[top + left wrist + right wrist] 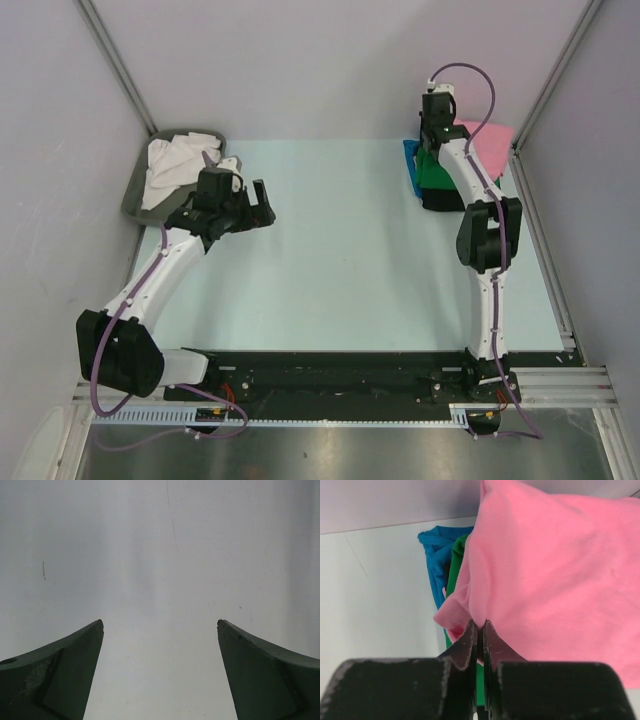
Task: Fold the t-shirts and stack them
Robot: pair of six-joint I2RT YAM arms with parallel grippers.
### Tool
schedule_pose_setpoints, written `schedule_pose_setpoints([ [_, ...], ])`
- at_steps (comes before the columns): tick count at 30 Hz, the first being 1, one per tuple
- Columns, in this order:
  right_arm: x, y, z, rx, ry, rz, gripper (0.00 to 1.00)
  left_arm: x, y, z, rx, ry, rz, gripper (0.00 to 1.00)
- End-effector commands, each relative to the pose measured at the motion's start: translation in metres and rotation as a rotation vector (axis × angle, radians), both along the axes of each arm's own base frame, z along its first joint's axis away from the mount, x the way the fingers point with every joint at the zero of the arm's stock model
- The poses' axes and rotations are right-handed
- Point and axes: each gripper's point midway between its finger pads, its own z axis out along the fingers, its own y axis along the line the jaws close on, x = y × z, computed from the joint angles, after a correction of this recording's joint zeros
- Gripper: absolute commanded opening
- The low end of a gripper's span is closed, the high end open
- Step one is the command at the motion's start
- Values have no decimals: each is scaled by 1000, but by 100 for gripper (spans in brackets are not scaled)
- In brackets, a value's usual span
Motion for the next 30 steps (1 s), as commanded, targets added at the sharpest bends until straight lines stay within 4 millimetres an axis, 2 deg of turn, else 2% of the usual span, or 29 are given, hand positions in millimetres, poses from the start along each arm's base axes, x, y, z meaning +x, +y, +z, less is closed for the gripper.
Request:
schedule_pose_setpoints([
  [1,-17,6,71,28,-112,29,0,4,0,15,-34,-57,-15,100],
  [2,-22,6,61,27,-84,28,0,3,-1,16,-38,-61,-18,100],
  [4,-27,6,59,41,-76,30,0,2,-2,17,-43,-62,-22,100],
  [5,-32,6,45,41,-47,29,0,2,-2,17,-45,-62,-24,100],
  [6,-35,7,48,54,-57,30,0,2,-2,18,-47,-66,-24,100],
  [8,-42,7,33,62,-32,25,0,1,-3,17,-53,-63,-29,100],
  [10,-48,7,31,74,-26,25,0,0,-4,18,-58,-61,-34,100],
  [11,-53,8,20,73,-3,28,0,0,-5,17,-59,-60,-35,100],
  [13,-58,7,18,79,-1,29,0,-1,-5,19,-63,-67,-39,100],
  [14,-62,6,8,80,18,28,0,-1,-5,19,-64,-68,-39,100],
  [21,-79,4,-6,103,49,27,0,-2,-7,21,-73,-73,-44,100],
  [25,-78,6,-5,106,43,30,1,-2,-6,21,-74,-73,-41,100],
  [26,-77,9,-4,116,41,32,28,-2,-7,22,-75,-75,-44,100],
  [28,-78,10,7,121,34,22,56,-1,-6,21,-76,-73,-41,100],
  [29,-79,8,14,122,24,10,94,0,-5,22,-77,-76,-38,100],
  [30,-81,12,20,130,13,10,100,-1,-4,22,-76,-74,-37,100],
])
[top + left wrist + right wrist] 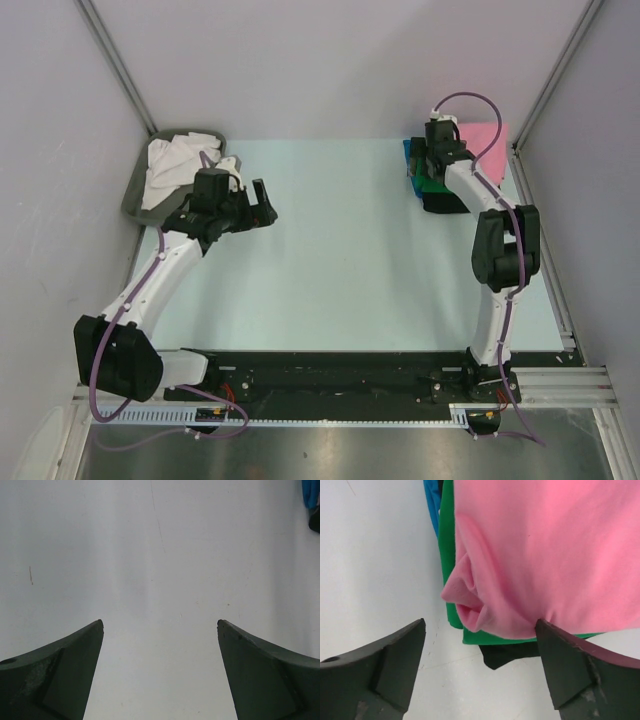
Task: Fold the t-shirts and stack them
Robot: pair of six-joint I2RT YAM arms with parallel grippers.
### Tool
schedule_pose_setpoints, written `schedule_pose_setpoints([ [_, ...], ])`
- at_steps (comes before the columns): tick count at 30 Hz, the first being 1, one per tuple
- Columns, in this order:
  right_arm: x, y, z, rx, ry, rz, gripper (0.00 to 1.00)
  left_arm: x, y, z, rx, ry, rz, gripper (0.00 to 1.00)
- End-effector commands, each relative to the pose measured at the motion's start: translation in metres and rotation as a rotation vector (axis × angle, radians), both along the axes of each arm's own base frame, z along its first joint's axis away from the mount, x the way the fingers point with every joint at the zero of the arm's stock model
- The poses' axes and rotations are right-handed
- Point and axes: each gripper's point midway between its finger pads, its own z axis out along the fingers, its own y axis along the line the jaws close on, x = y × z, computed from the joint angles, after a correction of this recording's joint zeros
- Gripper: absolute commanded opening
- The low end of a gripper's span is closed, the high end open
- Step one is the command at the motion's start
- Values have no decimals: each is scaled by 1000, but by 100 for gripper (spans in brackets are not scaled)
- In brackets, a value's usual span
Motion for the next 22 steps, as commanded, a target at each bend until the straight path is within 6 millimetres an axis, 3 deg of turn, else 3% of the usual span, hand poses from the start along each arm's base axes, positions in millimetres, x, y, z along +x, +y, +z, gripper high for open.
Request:
schedule_pose_setpoints([
  [1,-5,10,57,34,-96,-14,100,1,1,14,-29,-49,-5,100],
  [9,-35,23,113,85,-197,-32,100,2,7,17,-25,-58,16,100],
  [16,-71,39,143,83,-237,-4,100,3,8,17,-40,-50,21,100],
  [21,-98,46,149,99,-259,4,100,1,8,23,-51,-74,27,100],
  [22,-105,45,161,109,-288,-2,100,0,9,26,-55,-80,30,100],
])
